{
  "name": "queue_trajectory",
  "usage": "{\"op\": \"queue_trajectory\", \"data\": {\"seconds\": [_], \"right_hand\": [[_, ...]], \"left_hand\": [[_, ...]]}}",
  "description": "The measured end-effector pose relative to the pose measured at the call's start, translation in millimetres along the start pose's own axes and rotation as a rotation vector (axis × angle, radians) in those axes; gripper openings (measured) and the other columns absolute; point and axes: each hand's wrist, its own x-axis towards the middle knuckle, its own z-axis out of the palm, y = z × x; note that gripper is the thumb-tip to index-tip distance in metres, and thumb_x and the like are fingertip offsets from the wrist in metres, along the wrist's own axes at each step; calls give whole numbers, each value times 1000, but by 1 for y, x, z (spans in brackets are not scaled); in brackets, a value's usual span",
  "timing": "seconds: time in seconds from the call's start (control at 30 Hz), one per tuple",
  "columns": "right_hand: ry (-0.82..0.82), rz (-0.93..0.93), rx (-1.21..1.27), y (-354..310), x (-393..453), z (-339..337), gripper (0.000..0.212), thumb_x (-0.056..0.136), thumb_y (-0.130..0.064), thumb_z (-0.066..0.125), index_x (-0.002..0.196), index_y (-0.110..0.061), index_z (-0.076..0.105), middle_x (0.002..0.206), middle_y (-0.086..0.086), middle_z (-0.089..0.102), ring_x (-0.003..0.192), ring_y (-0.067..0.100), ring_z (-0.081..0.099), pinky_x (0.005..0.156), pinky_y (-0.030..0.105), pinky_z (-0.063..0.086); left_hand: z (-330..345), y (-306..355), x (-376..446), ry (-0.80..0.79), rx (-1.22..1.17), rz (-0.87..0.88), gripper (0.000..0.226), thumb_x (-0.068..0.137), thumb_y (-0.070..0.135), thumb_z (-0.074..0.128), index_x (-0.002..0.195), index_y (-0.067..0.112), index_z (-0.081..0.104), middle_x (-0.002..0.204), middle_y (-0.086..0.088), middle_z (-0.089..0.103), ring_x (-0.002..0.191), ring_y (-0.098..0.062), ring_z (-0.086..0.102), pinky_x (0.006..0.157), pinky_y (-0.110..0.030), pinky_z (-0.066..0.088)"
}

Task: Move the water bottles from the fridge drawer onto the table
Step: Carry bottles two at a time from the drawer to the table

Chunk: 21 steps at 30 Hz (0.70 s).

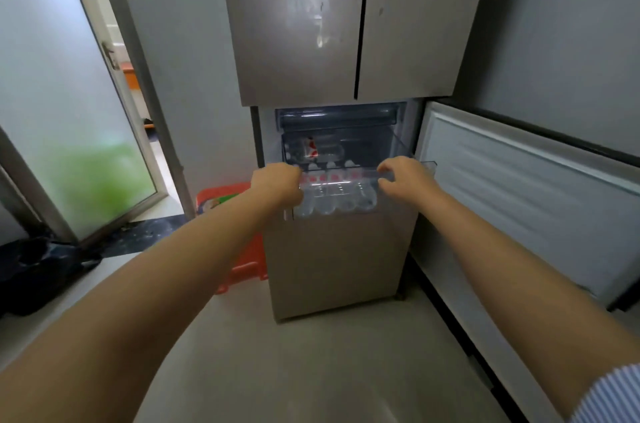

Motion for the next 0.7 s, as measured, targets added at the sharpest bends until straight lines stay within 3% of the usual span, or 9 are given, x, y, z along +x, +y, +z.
{"op": "queue_trajectory", "data": {"seconds": [0.1, 0.13, 0.27, 0.33, 0.43, 0.6, 0.7], "right_hand": [[-10, 15, 3, 14, 55, 4, 36, 91, -14, 48, 125, -5, 54, 128, 15, 58, 117, 29, 55, 96, 36, 44], [-17, 22, 3, 19, 72, 6, 36, 91, -14, 48, 125, -5, 54, 128, 14, 58, 117, 28, 55, 97, 35, 44], [-71, 71, 0, 50, 134, 11, 36, 91, -16, 48, 125, -7, 54, 129, 13, 58, 118, 28, 54, 97, 36, 44], [-91, 96, 13, 68, 166, 14, 35, 91, -16, 48, 125, -7, 54, 128, 14, 59, 118, 28, 54, 98, 37, 43], [-158, 110, 33, 92, 214, 26, 32, 91, -16, 49, 121, -5, 57, 125, 14, 60, 116, 28, 55, 97, 36, 43], [-363, 79, 90, 132, 295, 70, 25, 88, -15, 52, 107, -3, 64, 117, 14, 63, 108, 27, 58, 92, 34, 46], [-535, 86, 99, 150, 334, 104, 25, 88, -17, 55, 107, -3, 65, 119, 15, 63, 105, 25, 58, 85, 29, 44]], "left_hand": [[-4, 2, 65, -11, 15, 26, 24, 92, 14, 44, 108, 4, 59, 77, -6, 50, 83, -26, 52, 70, -35, 42], [-3, 4, 85, -14, 8, 36, 24, 92, 15, 44, 108, 4, 59, 77, -6, 50, 84, -27, 53, 70, -34, 41], [13, 15, 155, -65, -79, 61, 29, 93, 20, 47, 117, 8, 56, 114, -12, 60, 101, -28, 57, 80, -36, 47], [25, 20, 187, -104, -119, 56, 30, 92, 20, 48, 118, 7, 56, 118, -13, 60, 100, -27, 56, 80, -34, 45], [46, 31, 231, -165, -174, 31, 35, 94, 23, 47, 124, 7, 54, 127, -14, 57, 114, -28, 55, 88, -34, 44], [85, 58, 300, -328, -270, -104, 43, 94, 27, 48, 131, 5, 47, 139, -18, 45, 124, -31, 50, 104, -38, 39], [104, 73, 336, -419, -317, -167, 42, 95, 29, 45, 132, 8, 49, 139, -15, 49, 127, -32, 47, 110, -41, 36]]}}
